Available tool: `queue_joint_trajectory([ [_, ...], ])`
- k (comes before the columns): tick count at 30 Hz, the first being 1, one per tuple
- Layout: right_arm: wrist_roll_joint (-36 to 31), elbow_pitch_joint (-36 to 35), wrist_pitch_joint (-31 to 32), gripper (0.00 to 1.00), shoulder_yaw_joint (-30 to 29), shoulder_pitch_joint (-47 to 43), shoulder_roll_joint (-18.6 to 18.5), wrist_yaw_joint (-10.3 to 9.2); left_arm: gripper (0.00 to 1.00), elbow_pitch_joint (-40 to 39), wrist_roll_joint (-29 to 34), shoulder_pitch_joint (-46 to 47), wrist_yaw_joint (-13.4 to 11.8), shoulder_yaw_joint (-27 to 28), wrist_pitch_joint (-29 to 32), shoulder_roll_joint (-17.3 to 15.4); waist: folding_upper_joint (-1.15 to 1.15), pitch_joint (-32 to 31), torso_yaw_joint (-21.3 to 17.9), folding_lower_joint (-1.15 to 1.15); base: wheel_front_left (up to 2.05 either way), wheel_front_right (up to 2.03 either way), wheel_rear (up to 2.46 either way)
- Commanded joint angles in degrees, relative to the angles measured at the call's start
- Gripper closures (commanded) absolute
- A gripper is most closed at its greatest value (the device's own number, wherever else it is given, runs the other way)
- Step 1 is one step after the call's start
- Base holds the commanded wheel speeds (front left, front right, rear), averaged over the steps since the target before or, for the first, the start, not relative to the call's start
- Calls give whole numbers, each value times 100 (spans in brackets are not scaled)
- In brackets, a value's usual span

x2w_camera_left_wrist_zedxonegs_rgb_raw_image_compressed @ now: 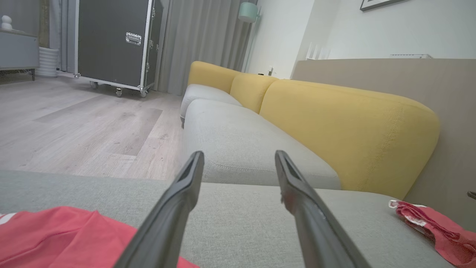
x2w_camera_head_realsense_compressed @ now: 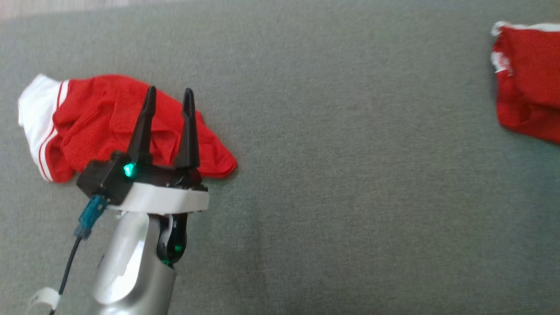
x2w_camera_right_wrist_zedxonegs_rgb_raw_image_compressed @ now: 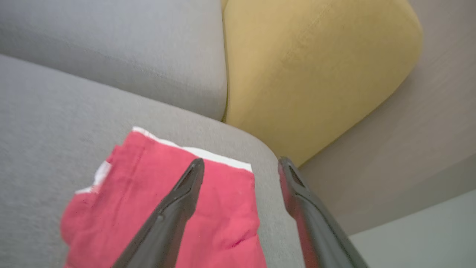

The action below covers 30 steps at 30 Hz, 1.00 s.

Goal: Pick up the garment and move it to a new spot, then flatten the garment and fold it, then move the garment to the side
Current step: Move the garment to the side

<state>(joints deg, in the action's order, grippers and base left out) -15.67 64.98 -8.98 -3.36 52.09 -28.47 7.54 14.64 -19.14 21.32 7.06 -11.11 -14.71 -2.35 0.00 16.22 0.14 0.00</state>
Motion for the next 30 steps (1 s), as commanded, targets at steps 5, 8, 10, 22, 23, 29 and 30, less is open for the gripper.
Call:
queue_joint_trajectory([
  [5, 191, -485, -402, 0, -129, -150, 545, -5, 0, -263, 80, -214, -5, 286, -29, -53, 0, -522, -210, 0, 0, 0, 0],
  [8, 473, -814, -540, 0, -147, -247, 1037, -5, 0, -333, 84, -403, -39, 394, -29, -53, 0, -759, -273, 0, 0, 0, 0],
  [10, 705, -1152, -583, 0, -96, -377, 1343, -5, 0, -363, 102, -533, -53, 475, -29, -53, 0, -909, -305, 0, 0, 0, 0],
  [22, 2309, -3746, -600, 0, 236, -2355, 2510, -5, 0, -523, 155, -1267, -48, 788, -29, -53, 0, -1569, -402, 0, 0, 0, 0],
  [23, 2407, -3821, -601, 0, 287, -2522, 2532, -5, 0, -541, 157, -1315, -46, 793, -29, -53, 0, -1582, -402, 0, 0, 0, 0],
  [29, 2863, -4119, -601, 0, 655, -3463, 2557, -5, 0, -581, 160, -1543, -31, 783, -29, -53, 0, -1646, -356, 0, 0, 0, 0],
  [30, 2866, -4166, -601, 0, 687, -3606, 2557, -5, 0, -582, 154, -1570, -29, 777, -29, -53, 0, -1654, -345, 0, 0, 0, 0],
])
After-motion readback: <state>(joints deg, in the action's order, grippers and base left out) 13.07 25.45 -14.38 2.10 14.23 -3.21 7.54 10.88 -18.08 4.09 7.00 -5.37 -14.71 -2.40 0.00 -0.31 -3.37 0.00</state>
